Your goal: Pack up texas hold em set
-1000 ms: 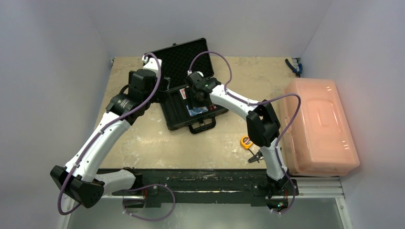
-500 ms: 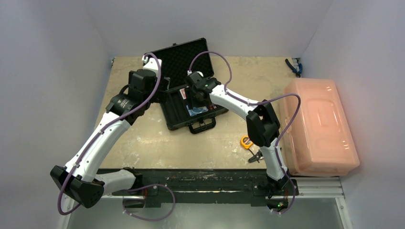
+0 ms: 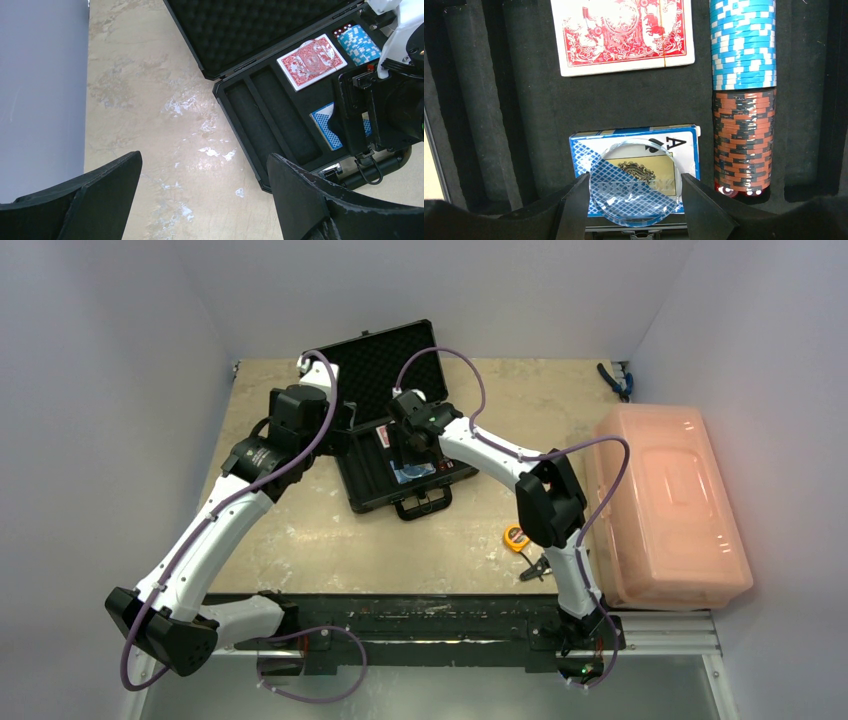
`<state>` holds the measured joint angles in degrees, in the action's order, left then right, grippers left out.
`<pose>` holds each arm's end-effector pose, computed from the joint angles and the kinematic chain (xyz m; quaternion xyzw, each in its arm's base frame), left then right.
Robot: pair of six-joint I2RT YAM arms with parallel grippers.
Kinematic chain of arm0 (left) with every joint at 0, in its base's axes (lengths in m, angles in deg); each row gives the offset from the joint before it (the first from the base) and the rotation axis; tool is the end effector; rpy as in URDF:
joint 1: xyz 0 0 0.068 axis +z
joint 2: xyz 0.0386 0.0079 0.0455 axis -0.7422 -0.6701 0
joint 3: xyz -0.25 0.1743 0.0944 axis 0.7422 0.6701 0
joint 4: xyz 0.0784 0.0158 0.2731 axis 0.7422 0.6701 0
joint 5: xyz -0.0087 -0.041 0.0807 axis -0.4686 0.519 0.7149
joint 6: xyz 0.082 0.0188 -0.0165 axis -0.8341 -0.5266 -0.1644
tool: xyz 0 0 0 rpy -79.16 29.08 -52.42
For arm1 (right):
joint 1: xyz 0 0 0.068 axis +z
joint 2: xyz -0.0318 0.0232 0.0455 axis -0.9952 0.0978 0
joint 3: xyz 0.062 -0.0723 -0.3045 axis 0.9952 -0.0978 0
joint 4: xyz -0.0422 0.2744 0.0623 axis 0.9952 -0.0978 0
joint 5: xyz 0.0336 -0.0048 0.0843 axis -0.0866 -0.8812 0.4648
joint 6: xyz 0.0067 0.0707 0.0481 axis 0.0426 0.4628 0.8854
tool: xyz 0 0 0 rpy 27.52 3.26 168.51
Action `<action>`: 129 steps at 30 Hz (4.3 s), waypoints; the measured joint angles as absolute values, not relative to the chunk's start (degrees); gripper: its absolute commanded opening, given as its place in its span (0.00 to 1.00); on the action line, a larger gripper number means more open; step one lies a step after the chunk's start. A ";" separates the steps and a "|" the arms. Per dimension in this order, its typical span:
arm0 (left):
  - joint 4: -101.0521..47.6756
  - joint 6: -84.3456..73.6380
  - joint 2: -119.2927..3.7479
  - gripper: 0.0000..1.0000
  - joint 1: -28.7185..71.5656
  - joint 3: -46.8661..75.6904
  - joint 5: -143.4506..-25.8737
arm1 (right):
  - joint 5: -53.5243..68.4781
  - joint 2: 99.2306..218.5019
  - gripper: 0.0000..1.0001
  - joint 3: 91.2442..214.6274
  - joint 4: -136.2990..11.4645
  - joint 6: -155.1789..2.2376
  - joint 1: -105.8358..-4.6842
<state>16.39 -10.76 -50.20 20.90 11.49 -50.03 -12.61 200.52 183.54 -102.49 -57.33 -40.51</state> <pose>0.2649 -0.0974 0.4170 0.0496 0.8638 0.0616 0.4975 0.4033 0.3654 0.2324 -0.1183 0.9467 0.0755 0.2899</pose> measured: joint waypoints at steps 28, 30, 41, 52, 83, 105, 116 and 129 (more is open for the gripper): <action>15.34 -11.59 -51.90 0.97 20.90 12.28 -49.35 | -13.97 187.56 0.99 178.42 -98.14 -56.57 -40.51; 15.36 -11.37 -53.22 0.97 20.92 12.28 -49.81 | -14.78 184.31 0.99 176.28 -97.09 -56.04 -40.51; 20.98 -4.44 -66.26 0.85 24.79 7.97 -55.32 | -19.98 171.91 0.99 158.84 -93.44 -52.78 -41.27; 25.39 4.96 -77.72 0.74 30.97 3.58 -60.94 | -19.21 163.10 0.99 147.23 -90.47 -50.23 -44.12; 19.36 18.79 -93.06 0.20 37.16 3.21 -69.70 | -16.87 155.28 0.99 139.58 -89.13 -50.29 -45.93; 8.56 22.22 -83.57 0.00 36.52 17.66 -71.17 | -15.65 152.44 0.98 135.82 -88.76 -50.27 -45.95; 9.17 26.14 -77.98 0.00 33.20 24.04 -68.54 | -15.63 150.47 0.98 133.83 -88.32 -50.23 -45.95; 7.77 32.30 -70.59 0.00 28.31 32.43 -66.51 | -15.65 148.88 0.98 131.98 -88.28 -50.12 -45.95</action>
<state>7.77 32.30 -70.59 28.31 32.43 -66.51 -15.65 148.88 131.98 -88.28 -50.12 -45.95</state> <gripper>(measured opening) 0.200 0.984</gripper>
